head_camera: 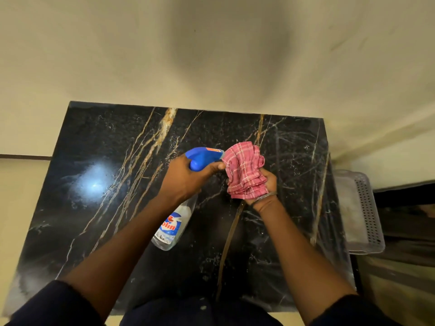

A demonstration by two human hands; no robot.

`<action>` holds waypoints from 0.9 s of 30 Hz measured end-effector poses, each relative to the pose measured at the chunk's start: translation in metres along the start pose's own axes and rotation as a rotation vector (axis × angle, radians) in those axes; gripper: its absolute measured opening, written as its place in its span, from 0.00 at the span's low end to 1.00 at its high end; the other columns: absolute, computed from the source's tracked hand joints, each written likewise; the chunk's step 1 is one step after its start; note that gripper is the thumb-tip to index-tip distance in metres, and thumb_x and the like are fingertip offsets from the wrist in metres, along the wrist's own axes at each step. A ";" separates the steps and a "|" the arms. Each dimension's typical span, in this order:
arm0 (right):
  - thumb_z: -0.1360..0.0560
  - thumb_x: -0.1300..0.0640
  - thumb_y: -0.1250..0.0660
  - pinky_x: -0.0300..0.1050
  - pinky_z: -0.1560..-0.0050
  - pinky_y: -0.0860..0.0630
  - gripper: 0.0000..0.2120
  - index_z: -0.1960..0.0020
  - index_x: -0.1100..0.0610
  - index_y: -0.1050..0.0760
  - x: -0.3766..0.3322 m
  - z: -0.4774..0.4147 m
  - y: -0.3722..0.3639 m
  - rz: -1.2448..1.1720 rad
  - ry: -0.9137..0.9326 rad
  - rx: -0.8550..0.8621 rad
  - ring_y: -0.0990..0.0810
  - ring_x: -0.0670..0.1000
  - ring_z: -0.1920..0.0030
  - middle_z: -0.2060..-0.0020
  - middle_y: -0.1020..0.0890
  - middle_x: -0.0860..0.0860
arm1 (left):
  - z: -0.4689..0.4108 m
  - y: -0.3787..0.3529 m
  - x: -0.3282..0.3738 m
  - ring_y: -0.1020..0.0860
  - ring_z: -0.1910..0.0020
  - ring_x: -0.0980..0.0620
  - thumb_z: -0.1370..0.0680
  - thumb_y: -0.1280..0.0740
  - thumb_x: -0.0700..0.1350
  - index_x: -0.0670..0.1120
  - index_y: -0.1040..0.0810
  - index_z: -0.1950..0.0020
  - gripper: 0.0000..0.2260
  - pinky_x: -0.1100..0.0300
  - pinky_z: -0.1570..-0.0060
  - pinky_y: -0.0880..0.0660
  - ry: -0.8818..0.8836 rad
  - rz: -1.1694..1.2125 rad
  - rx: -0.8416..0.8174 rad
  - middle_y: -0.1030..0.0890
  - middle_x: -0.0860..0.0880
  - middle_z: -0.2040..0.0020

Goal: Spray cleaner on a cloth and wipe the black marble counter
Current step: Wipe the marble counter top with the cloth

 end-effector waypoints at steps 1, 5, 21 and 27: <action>0.43 0.60 0.19 0.64 0.35 0.30 0.38 0.34 0.63 0.25 -0.003 0.002 0.000 0.012 0.010 -0.005 0.21 0.62 0.39 0.38 0.21 0.60 | 0.002 -0.002 0.000 0.25 0.74 0.65 0.28 0.27 0.56 0.55 0.27 0.63 0.11 0.74 0.72 0.32 0.011 -0.006 0.004 0.26 0.58 0.74; 0.47 0.56 0.17 0.67 0.34 0.35 0.34 0.42 0.61 0.18 -0.016 0.008 0.005 0.115 0.017 -0.009 0.20 0.61 0.41 0.41 0.19 0.59 | 0.008 -0.013 -0.009 0.24 0.71 0.57 0.35 0.35 0.69 0.50 0.24 0.61 0.22 0.64 0.69 0.28 0.104 -0.058 -0.034 0.21 0.49 0.68; 0.48 0.59 0.17 0.60 0.44 0.21 0.31 0.46 0.65 0.17 -0.030 0.008 0.019 0.049 -0.047 -0.046 0.18 0.61 0.45 0.45 0.17 0.61 | -0.012 -0.042 -0.020 0.23 0.71 0.53 0.34 0.22 0.59 0.42 0.21 0.56 0.22 0.57 0.68 0.24 0.270 -0.029 -0.027 0.21 0.48 0.67; 0.49 0.59 0.17 0.60 0.43 0.22 0.33 0.46 0.65 0.17 -0.030 -0.003 0.026 0.033 -0.057 -0.041 0.18 0.61 0.44 0.44 0.18 0.61 | -0.020 -0.041 -0.039 0.18 0.60 0.50 0.33 0.22 0.56 0.45 0.21 0.45 0.23 0.52 0.56 0.19 0.314 -0.152 0.022 0.17 0.48 0.57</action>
Point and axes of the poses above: each hand's wrist, its own z-axis away from the middle knuckle, its own y-axis out of the back of the hand, x = y × z, the point moved 7 cm from there along -z, towards the middle knuckle
